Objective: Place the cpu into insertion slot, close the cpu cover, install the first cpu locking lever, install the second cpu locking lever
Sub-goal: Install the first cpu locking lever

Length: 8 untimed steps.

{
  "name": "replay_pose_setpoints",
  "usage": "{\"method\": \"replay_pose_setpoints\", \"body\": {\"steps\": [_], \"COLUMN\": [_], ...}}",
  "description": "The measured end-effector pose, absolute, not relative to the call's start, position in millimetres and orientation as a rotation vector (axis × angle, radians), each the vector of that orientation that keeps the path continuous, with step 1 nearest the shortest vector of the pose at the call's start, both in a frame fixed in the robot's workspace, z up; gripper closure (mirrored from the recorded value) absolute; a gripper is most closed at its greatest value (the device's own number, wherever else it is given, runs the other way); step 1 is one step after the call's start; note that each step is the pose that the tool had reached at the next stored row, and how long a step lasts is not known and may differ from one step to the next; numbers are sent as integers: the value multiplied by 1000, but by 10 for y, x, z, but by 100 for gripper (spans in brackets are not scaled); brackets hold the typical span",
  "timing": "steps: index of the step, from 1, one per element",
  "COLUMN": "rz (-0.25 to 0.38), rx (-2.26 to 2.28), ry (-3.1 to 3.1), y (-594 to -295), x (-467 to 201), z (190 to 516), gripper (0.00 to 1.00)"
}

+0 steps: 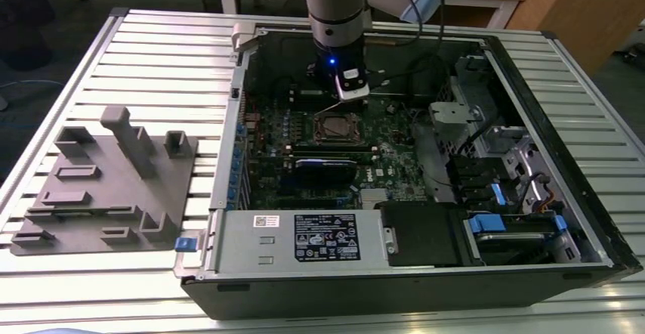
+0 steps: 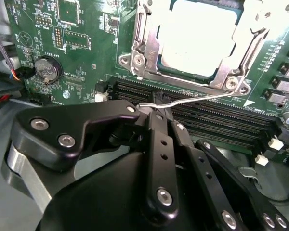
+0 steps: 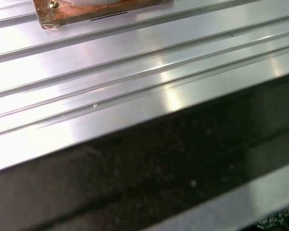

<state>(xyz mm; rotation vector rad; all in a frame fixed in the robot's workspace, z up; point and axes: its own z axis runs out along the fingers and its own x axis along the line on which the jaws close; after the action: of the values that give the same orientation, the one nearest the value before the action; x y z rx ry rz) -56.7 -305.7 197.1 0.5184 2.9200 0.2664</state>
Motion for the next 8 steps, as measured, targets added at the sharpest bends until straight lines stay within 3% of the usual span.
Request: {"method": "replay_pose_setpoints", "body": {"steps": [8], "rz": [266], "rx": [518], "ry": [2920], "y": [-3057], "x": [-567], "z": [2063], "gripper": [89]}}
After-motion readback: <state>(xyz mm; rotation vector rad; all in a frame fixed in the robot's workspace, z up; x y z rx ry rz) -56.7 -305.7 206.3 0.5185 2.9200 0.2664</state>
